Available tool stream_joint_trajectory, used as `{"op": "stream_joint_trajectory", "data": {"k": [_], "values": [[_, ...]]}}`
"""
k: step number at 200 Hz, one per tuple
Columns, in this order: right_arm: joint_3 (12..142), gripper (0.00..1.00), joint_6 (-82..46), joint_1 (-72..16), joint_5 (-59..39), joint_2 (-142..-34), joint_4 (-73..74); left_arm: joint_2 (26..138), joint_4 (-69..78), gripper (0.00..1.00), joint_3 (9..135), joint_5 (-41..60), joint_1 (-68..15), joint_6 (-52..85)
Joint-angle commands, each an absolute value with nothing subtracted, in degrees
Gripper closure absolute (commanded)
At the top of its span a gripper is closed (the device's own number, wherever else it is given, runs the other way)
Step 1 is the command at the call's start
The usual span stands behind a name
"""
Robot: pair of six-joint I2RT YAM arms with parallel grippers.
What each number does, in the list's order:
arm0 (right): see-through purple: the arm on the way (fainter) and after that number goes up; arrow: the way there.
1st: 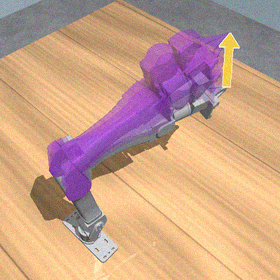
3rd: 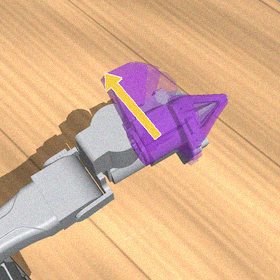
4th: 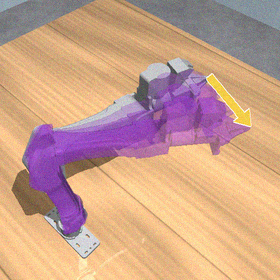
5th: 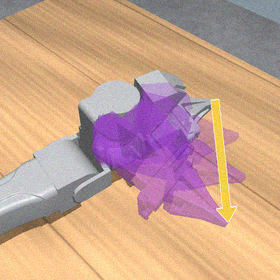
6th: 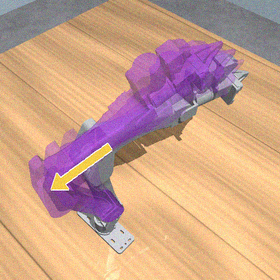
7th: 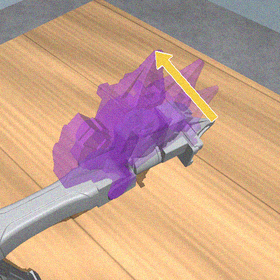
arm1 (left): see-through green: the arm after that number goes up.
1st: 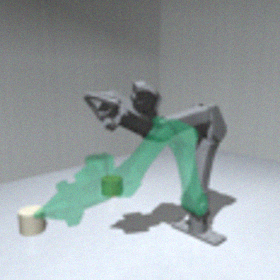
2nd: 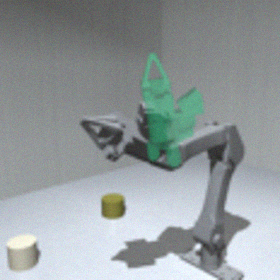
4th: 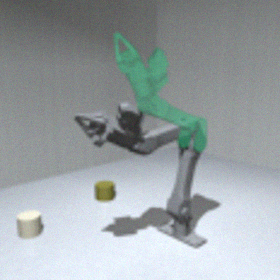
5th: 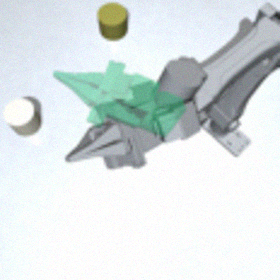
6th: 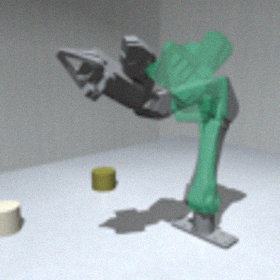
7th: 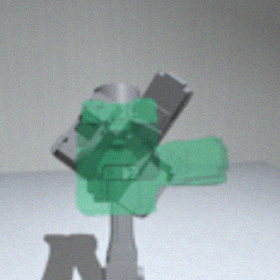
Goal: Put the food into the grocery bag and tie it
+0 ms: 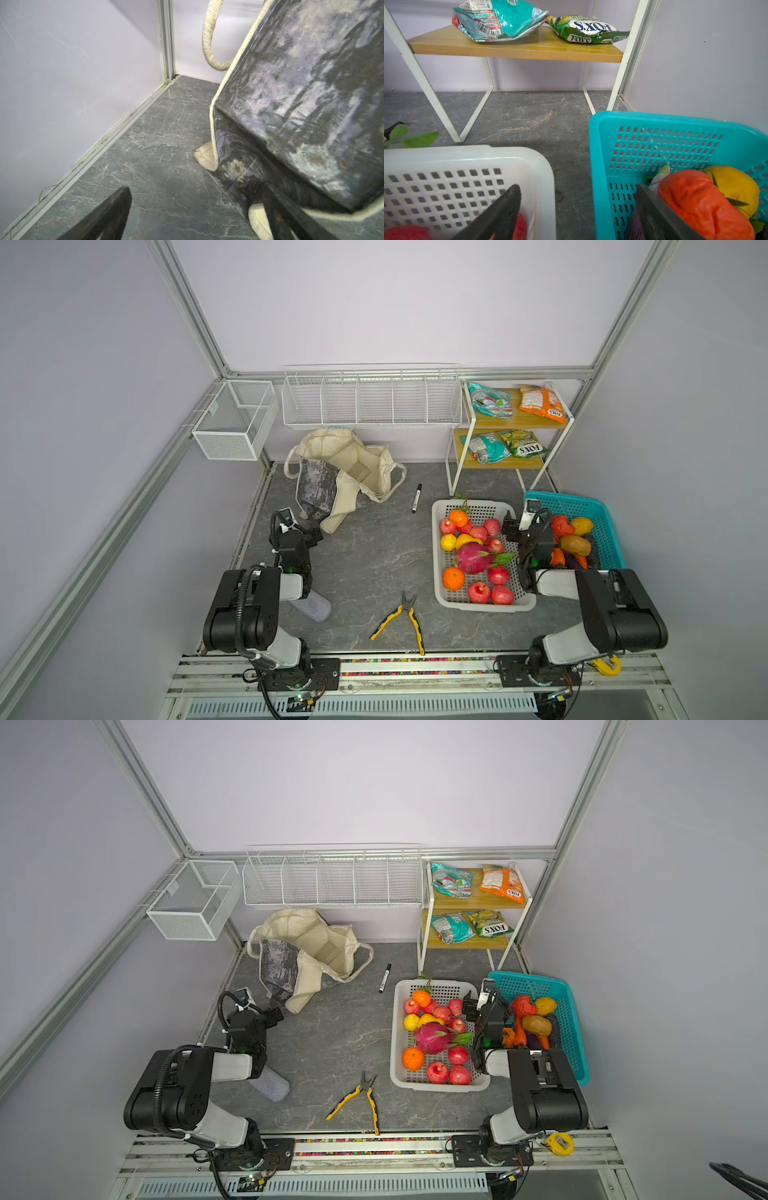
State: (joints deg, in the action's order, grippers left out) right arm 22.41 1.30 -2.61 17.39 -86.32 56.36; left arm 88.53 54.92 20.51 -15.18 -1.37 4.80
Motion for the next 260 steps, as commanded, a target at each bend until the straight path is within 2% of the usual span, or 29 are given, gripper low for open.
{"op": "stream_joint_trajectory", "data": {"k": [1, 230, 245, 260], "values": [[21.5, 0.11, 0.3, -2.3, 16.4, -87.6, 50.7, 88.6, 54.8, 0.01, 20.7, -15.6, -1.5, 4.0], [21.4, 0.12, 0.1, -2.1, 15.9, -87.3, 50.5, 88.5, 55.9, 0.01, 20.4, -15.3, -1.5, 4.2], [21.9, 0.11, 0.7, -2.3, 16.0, -86.1, 49.4, 84.7, 50.0, 0.03, 21.7, -14.0, -1.5, 3.4], [25.2, 0.11, 1.6, -3.3, 17.2, -81.2, 39.2, 77.6, 39.5, 0.06, 24.3, -12.5, -1.5, 2.7]]}}
